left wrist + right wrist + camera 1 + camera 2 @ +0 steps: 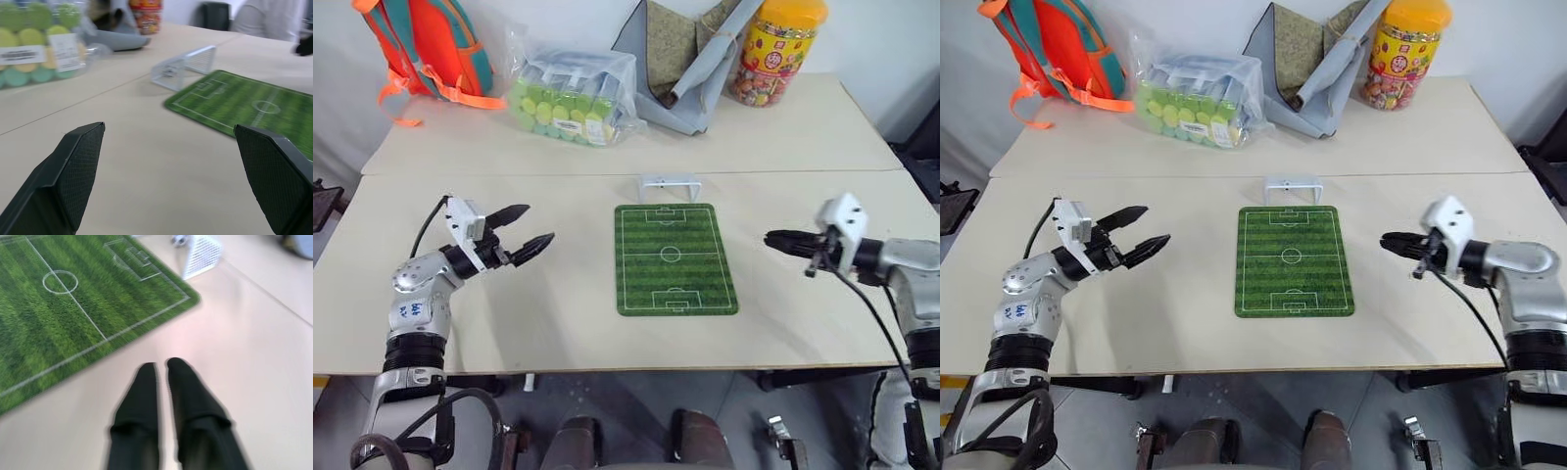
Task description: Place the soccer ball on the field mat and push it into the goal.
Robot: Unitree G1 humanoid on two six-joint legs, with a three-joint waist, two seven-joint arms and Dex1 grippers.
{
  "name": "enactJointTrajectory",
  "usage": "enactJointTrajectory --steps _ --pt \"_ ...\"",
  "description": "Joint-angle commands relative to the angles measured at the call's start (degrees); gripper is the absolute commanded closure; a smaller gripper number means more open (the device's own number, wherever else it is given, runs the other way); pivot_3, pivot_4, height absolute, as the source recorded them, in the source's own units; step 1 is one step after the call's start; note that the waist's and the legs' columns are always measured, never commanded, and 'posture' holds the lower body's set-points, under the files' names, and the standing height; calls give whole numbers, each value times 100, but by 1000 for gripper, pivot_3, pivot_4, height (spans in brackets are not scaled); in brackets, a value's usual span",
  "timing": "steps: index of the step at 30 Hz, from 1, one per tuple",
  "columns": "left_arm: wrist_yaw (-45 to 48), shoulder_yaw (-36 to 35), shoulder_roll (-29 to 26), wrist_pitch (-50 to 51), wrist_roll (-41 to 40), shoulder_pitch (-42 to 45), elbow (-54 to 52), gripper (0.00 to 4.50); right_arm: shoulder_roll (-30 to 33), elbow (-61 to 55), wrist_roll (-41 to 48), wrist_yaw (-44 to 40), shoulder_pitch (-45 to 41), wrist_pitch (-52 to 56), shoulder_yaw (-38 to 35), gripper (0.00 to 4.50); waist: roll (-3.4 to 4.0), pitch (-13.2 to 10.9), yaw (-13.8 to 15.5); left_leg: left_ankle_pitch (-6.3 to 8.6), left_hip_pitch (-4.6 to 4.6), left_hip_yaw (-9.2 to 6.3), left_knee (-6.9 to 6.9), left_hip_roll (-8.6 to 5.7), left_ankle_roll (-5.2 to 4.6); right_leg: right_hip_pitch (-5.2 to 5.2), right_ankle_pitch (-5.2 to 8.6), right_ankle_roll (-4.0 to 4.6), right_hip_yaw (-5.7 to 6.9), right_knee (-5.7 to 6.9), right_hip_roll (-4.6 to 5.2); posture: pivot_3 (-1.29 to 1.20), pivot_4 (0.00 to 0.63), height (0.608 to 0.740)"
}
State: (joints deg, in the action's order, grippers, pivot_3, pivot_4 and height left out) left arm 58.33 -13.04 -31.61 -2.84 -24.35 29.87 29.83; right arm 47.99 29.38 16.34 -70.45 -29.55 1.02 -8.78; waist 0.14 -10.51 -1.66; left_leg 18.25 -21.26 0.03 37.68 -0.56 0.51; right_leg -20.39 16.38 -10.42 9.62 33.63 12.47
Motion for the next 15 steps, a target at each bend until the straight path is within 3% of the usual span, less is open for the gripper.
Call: enactJointTrajectory --steps 1,9,10,15 --pt "393 -337 -197 -102 -306 -440 -310 0 295 528 257 -652 82 -506 -352 2844 0 0 -24 0 3 4 -3 1 0 0 0 0 -3 0 0 0 150 740" --pt "684 -541 -608 -194 -243 -597 100 0 685 1599 162 -1391 -325 -888 -335 197 -2 -1 11 1 7 33 16 11 -2 -9 -10 11 -33 4 -6 0 150 740" --pt "701 -566 -680 -145 -253 -601 140 0 702 1643 186 -1469 -355 -876 -344 12 -3 -2 10 1 7 33 19 11 -2 -9 -11 11 -33 4 -6 0 150 740" --pt "875 -662 -869 -59 -307 -692 169 0 694 1671 182 -1450 -336 -790 -346 12 -2 -2 10 2 7 34 19 18 -1 -10 -12 12 -34 5 -12 0 150 740"
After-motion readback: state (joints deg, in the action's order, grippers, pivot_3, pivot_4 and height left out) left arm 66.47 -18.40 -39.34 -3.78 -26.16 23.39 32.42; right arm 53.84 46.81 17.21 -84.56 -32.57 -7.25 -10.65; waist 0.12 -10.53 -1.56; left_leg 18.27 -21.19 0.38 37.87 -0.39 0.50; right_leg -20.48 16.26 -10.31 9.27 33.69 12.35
